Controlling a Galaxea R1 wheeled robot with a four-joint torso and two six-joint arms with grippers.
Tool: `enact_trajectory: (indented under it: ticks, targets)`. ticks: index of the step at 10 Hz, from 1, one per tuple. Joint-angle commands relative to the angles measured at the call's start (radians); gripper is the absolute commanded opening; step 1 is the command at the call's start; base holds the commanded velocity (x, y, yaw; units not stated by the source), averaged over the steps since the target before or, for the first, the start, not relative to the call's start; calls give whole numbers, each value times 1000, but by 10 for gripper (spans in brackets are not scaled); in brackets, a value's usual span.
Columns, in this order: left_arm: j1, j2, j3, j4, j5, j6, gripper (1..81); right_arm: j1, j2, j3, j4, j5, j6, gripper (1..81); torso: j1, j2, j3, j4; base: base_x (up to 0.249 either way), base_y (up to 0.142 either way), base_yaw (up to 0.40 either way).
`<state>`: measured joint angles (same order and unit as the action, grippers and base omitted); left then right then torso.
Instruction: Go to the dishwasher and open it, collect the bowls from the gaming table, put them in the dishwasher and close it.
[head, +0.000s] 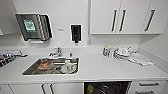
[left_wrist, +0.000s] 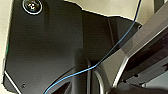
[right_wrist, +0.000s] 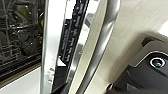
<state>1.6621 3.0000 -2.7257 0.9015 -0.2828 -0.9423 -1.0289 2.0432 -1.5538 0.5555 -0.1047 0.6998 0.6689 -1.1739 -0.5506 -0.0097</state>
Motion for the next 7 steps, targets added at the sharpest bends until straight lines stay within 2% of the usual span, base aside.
enact_trajectory:
  ticks: [1, 3, 4, 7]
  targets:
    - [-26, -4, 0, 10, 37, 4, 811, 6, -25, -69, -43, -46, -8, 811, 0, 0, 0, 0, 0, 0, 0]
    - [-26, -5, 0, 11, 37, 4, 811, -38, 19, -144, -59, -50, -8, 811, 0, 0, 0, 0, 0, 0, 0]
    - [-26, -5, 0, 11, 37, 4, 811, -53, 33, -170, -60, -53, -8, 811, 64, -100, 0, 0, 0, 0, 0]
    - [-26, -10, 0, 13, 37, 5, 811, -106, 110, -287, -43, -59, 7, 811, 87, -137, 0, 0, 0, 0, 0]
